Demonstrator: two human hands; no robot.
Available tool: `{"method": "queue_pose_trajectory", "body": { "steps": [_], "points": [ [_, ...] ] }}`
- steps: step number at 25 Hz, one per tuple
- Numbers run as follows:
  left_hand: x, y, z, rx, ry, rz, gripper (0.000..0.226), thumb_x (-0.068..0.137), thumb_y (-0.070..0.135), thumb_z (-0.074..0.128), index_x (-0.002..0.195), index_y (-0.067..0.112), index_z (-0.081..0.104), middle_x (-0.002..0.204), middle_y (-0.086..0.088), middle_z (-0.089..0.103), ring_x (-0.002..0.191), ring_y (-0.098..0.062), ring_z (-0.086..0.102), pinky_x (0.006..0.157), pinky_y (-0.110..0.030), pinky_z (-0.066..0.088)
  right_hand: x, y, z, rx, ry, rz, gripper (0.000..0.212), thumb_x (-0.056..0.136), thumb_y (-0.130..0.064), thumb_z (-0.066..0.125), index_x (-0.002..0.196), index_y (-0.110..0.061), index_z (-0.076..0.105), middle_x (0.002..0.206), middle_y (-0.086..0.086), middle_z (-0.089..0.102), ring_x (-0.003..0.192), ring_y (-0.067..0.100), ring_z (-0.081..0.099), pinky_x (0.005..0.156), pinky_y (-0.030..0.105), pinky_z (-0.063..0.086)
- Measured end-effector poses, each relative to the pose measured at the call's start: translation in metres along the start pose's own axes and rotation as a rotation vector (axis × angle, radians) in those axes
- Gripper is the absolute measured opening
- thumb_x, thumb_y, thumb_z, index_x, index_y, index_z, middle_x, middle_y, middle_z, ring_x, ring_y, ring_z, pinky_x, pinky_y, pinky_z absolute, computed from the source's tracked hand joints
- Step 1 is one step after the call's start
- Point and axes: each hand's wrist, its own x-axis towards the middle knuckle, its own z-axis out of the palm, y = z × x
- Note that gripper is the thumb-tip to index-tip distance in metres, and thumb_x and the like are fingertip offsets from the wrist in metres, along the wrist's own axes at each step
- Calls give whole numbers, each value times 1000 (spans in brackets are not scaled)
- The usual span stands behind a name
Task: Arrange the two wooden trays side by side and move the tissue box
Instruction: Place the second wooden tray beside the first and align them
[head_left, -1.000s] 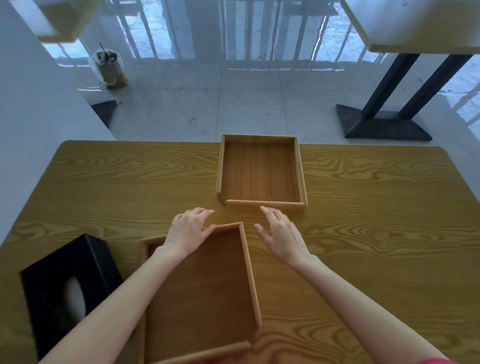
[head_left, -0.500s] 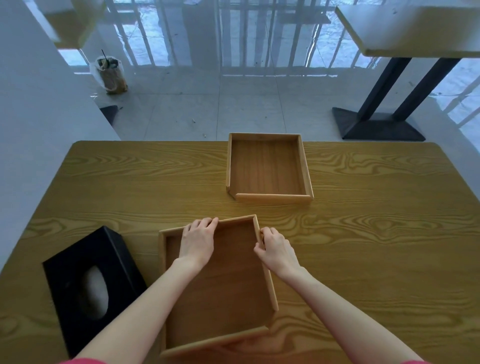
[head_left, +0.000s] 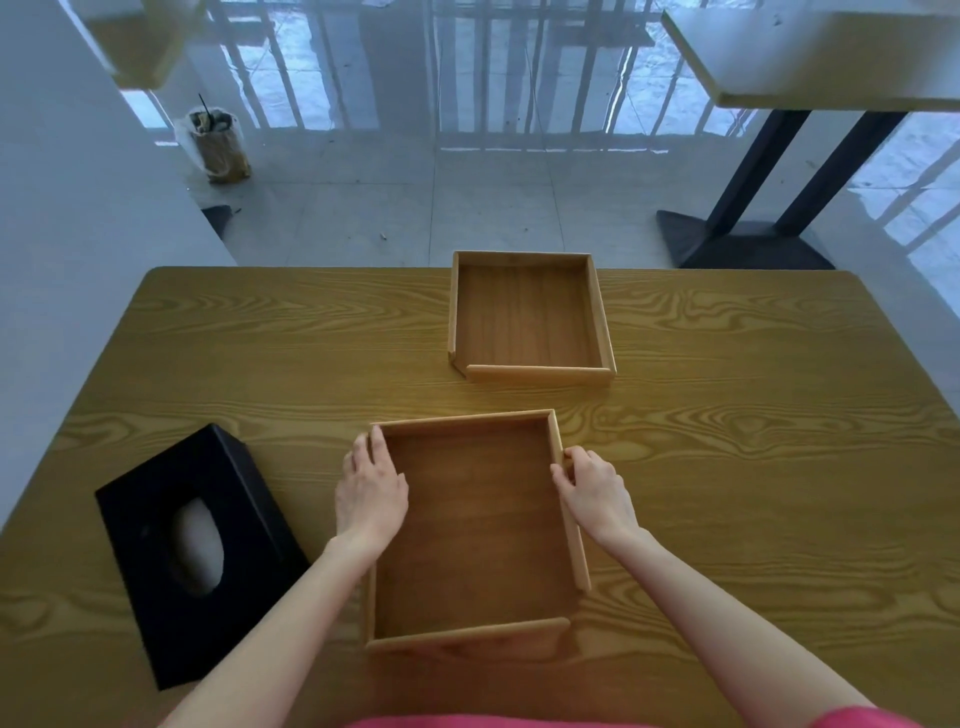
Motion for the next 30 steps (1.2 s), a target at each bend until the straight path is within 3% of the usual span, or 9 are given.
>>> {"method": "queue_pose_trajectory", "body": {
  "steps": [3, 8, 13, 20, 26, 30],
  "points": [
    [-18, -12, 5, -91, -58, -109, 62, 96, 22, 39, 146, 3, 8, 153, -19, 19, 139, -32, 27, 105, -44, 38, -10, 1, 3, -24, -32, 26, 37, 96, -28, 42, 123, -5, 50, 114, 13, 60, 101, 33, 60, 76, 36, 45],
    [-31, -21, 7, -86, -50, -138, 48, 96, 14, 38, 141, 4, 26, 139, -17, 44, 125, -32, 47, 97, -41, 44, -23, 5, 4, -59, -84, 16, 40, 92, -22, 50, 127, -5, 45, 114, 13, 56, 104, 31, 58, 84, 38, 48],
    [-32, -26, -5, -80, -15, -87, 48, 95, 17, 43, 140, 6, 32, 137, -14, 50, 122, -31, 52, 97, -40, 45, -29, -2, 0, -44, -26, 15, 23, 90, -18, 51, 106, -2, 57, 90, 7, 49, 92, 33, 60, 74, 37, 48],
    [-10, -34, -40, -121, 66, -17, 48, 94, 17, 46, 139, 6, 35, 132, -16, 54, 117, -34, 55, 92, -42, 50, -12, -35, -19, 12, 119, -71, 36, 87, -17, 57, 120, -4, 56, 107, 16, 64, 97, 31, 62, 83, 38, 49],
    [33, -48, -87, -152, 116, 21, 49, 92, 16, 50, 138, 5, 39, 133, -18, 56, 118, -34, 55, 92, -44, 51, 20, -82, -30, 51, 155, -133, 37, 85, -17, 59, 120, -4, 56, 110, 16, 66, 101, 31, 62, 90, 42, 50],
    [58, -51, -116, -149, 147, 61, 45, 91, 12, 51, 135, 3, 41, 123, -20, 62, 109, -35, 61, 86, -41, 52, 44, -110, -32, 49, 149, -166, 35, 85, -18, 60, 116, -2, 58, 107, 17, 66, 99, 33, 63, 88, 45, 52]
  ]
}}
